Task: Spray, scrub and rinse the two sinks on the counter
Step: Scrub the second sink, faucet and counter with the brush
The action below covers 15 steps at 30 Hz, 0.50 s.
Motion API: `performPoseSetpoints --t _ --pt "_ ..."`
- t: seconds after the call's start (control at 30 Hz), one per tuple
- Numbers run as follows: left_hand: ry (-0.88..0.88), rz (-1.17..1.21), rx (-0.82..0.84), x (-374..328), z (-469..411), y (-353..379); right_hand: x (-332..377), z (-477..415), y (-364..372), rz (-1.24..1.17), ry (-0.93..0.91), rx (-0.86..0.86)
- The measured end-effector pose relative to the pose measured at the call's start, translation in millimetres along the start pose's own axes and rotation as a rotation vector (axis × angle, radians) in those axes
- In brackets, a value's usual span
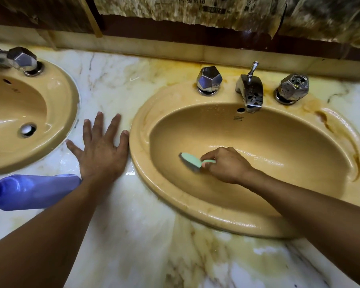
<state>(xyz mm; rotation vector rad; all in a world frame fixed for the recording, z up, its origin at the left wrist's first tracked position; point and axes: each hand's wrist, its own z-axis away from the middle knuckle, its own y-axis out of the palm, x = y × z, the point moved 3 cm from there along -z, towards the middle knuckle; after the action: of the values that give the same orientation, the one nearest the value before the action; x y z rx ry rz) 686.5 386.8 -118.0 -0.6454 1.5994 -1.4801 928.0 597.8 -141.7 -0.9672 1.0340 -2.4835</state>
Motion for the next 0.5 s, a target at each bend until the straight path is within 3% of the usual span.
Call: performPoseSetpoints --t 0.1,0.17,0.27,0.5 --pt "0.001 -0.003 0.003 0.3 -0.2 0.4 11.0 9.6 4.5 -0.102 0.091 -0.109" --pt "-0.004 -0.003 0.005 0.7 -0.1 0.4 29.8 23.9 16.2 -0.325 0.007 0.038" --pt "-0.001 -0.002 0.011 0.5 0.5 0.9 46.0 32.7 13.9 -0.644 0.029 0.227" --pt "-0.001 0.004 0.007 -0.6 0.9 -0.6 53.4 8.1 17.8 -0.805 0.242 -0.231"
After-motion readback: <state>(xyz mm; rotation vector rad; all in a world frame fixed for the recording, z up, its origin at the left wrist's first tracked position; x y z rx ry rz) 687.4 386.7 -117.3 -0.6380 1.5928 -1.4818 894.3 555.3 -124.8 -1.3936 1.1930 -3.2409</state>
